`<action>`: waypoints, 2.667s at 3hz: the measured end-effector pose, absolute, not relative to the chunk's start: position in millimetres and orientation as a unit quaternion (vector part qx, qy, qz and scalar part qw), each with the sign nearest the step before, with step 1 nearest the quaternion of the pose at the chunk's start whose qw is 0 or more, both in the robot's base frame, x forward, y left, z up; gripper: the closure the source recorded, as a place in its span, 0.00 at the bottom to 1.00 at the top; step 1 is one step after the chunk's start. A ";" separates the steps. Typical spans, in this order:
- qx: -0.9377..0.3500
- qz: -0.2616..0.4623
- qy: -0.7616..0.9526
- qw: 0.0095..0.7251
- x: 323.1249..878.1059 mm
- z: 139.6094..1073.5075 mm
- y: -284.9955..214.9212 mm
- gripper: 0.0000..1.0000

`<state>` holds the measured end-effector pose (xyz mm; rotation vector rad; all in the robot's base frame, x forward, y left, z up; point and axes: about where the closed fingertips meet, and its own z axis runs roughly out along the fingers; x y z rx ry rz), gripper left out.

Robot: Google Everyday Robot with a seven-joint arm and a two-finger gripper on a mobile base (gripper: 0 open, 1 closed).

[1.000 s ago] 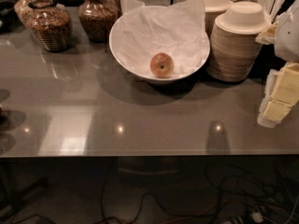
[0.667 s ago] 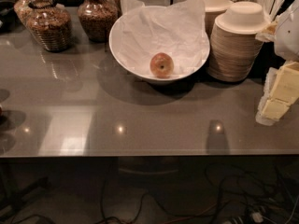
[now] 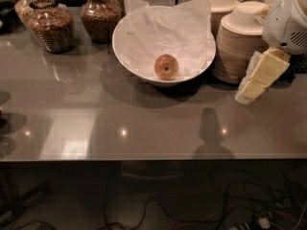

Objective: Pick apple from white bowl

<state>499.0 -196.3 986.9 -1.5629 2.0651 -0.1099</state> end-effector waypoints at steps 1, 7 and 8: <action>-0.572 -0.029 0.758 0.313 537.3 992.9 -173.7 0.00; -0.608 0.083 0.708 0.350 669.7 934.4 -80.2 0.23; -0.610 0.100 0.711 0.335 677.7 913.5 -74.8 0.23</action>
Offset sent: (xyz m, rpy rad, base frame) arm 0.1152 0.0853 0.0062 0.1936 -0.0874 0.0836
